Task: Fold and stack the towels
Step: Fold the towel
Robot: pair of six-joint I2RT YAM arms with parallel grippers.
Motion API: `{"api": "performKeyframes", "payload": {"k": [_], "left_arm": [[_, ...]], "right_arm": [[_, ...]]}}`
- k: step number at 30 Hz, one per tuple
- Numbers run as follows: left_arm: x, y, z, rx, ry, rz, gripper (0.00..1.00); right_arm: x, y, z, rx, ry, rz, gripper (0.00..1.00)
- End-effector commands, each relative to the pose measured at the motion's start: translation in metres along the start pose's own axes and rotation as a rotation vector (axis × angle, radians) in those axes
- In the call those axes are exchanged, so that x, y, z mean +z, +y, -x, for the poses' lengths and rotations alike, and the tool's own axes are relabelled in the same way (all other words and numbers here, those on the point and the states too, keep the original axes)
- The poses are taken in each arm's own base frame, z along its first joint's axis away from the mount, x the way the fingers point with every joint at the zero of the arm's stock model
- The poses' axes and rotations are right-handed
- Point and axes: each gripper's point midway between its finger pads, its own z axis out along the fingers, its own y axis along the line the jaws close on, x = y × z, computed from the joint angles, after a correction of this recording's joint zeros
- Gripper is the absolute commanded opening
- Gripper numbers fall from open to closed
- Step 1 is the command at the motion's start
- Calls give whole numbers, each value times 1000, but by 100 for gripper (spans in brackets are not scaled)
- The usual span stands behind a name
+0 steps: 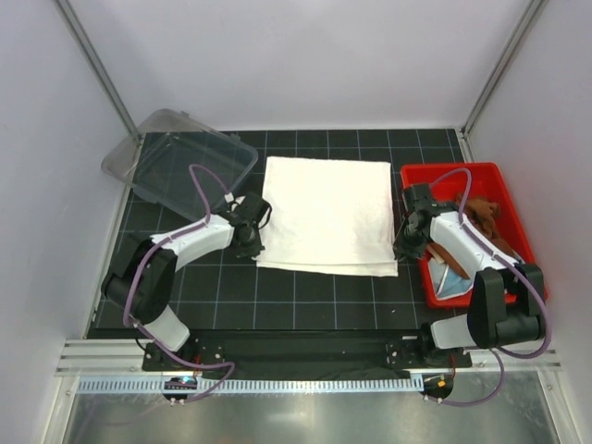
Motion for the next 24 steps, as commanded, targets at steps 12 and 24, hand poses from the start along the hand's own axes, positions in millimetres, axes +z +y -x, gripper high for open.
{"api": "performKeyframes", "payload": {"k": [12,24], "left_arm": [[-20,5,17,-3,-58,-1,0],[3,10,-28,0,35,-54,0]], "right_arm": [[-49,8,26,31,-135,12,1],[12,-48,-19,119,-126,-139,1]]}}
